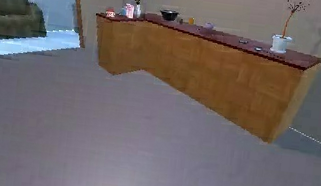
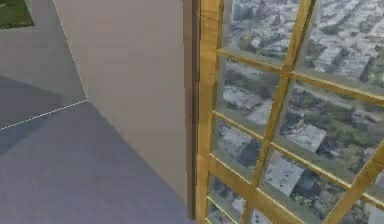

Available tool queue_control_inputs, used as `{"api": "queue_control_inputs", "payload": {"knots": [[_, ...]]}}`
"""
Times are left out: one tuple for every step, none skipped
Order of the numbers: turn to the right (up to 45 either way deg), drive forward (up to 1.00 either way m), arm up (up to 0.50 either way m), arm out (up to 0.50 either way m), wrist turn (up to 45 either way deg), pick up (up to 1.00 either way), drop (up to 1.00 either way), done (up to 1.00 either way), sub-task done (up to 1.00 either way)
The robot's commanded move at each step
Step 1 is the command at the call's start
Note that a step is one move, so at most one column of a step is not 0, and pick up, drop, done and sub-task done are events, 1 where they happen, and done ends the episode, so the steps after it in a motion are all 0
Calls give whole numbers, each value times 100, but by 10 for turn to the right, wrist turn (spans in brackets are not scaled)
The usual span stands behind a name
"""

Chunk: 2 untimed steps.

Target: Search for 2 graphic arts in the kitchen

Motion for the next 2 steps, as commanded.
{"api": "queue_control_inputs", "payload": {"knots": [[450,0,0,0,0,0,0,0,0],[0,100,0,0,0,0,0,0,0]]}}
